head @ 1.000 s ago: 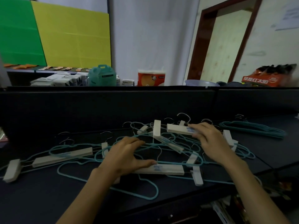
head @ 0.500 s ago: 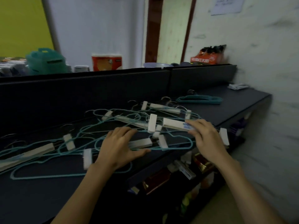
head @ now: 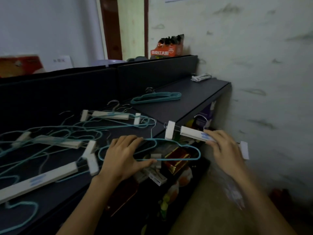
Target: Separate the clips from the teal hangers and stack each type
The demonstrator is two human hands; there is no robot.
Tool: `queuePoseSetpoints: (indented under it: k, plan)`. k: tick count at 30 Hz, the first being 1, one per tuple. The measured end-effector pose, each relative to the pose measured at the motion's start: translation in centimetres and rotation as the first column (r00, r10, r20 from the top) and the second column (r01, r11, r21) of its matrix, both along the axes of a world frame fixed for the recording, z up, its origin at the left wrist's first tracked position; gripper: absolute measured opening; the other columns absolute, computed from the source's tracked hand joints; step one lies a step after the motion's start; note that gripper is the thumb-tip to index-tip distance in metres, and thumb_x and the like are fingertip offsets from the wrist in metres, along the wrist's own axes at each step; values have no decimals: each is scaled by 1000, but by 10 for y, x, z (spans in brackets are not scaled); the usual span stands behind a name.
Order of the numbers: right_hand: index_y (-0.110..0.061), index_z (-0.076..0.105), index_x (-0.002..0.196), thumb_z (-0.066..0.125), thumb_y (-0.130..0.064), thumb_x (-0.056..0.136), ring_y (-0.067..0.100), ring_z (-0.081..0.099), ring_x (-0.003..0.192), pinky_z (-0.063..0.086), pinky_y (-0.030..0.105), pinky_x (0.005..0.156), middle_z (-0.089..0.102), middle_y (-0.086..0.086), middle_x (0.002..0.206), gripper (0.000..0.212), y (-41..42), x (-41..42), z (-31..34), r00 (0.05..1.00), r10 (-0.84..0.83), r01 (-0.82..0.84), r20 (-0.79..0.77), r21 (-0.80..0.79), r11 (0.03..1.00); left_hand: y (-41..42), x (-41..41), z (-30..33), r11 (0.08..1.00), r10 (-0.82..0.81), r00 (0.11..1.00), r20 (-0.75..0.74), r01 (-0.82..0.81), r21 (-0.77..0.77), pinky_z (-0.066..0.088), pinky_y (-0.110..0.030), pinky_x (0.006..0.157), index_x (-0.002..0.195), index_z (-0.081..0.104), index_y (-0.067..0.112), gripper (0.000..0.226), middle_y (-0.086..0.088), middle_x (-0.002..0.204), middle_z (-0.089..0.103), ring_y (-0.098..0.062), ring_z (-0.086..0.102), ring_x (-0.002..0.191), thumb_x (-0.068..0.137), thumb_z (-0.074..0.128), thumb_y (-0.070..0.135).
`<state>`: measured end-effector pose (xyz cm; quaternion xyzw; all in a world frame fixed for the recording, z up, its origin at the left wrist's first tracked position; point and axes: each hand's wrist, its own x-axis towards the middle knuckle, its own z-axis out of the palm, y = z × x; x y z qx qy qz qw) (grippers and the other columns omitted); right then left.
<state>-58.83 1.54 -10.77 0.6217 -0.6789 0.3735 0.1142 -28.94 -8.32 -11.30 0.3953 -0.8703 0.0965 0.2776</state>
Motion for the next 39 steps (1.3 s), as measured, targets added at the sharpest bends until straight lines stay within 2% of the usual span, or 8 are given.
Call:
queuePoseSetpoints:
  k: [5, 10, 16, 21, 28, 33, 37, 39]
  plan:
    - [-10, 61, 122, 58, -4, 89, 25, 55, 96, 37, 25, 80, 60, 8, 108, 34, -5, -77, -2, 999, -45, 45, -5, -2, 999, -9, -84, -2, 999, -40, 999, -25, 39, -24, 44, -33, 79, 111, 67, 13, 84, -2, 107, 65, -22, 59, 98, 73, 39, 82]
    - [-11, 62, 120, 60, -5, 88, 28, 56, 94, 44, 36, 79, 61, 9, 107, 32, -10, -140, -7, 998, -61, 61, -13, 9, 998, -18, -154, -9, 998, -49, 999, -2, 49, 41, 45, -33, 78, 111, 67, 15, 84, -1, 108, 64, -21, 59, 98, 71, 41, 84]
    - [-11, 62, 122, 60, -7, 88, 20, 52, 94, 38, 28, 76, 61, 7, 107, 34, -38, -181, -6, 998, -63, 63, 19, -4, 998, -46, -200, 5, 998, -49, 999, 14, 48, 47, 46, -34, 77, 115, 65, 17, 83, 0, 110, 63, -21, 58, 99, 71, 39, 84]
    - [-14, 61, 122, 59, -8, 89, 19, 52, 96, 40, 28, 79, 60, 4, 108, 34, -80, -199, -13, 999, -39, 39, 38, -4, 999, -90, -224, 5, 993, -23, 997, 75, 15, 116, 44, -36, 79, 118, 61, 22, 88, 1, 112, 61, -21, 56, 101, 68, 32, 88]
    - [-13, 61, 123, 56, -9, 91, 23, 53, 95, 41, 30, 79, 59, 4, 108, 33, -168, -222, 13, 1000, -2, 2, -3, -54, 999, -171, -245, 30, 989, 58, 994, 95, -70, 129, 40, -35, 90, 129, 52, 25, 94, 2, 126, 55, -19, 49, 115, 64, 36, 90]
    - [-16, 58, 126, 56, -7, 89, 12, 45, 98, 40, 29, 83, 57, 1, 110, 38, -238, -215, 38, 998, 57, -57, 0, -91, 994, -228, -231, 55, 974, 171, 975, 143, -190, 127, 46, -33, 85, 131, 48, 28, 103, 6, 127, 53, -16, 50, 116, 56, 20, 94]
    - [-16, 57, 127, 56, -8, 90, 11, 45, 99, 43, 32, 83, 57, 0, 111, 38, -282, -202, 39, 993, 118, -118, 2, -77, 990, -263, -214, 63, 964, 218, 951, 217, -245, 107, 47, -32, 78, 133, 47, 27, 110, 5, 128, 52, -16, 53, 112, 52, 11, 93]
    - [-17, 57, 127, 56, -8, 90, 13, 47, 99, 44, 33, 84, 57, 0, 111, 38, -300, -197, 40, 991, 136, -136, -8, -65, 989, -275, -207, 66, 956, 233, 939, 253, -268, 116, 46, -30, 75, 133, 46, 28, 108, 5, 126, 52, -15, 52, 110, 54, 14, 94]
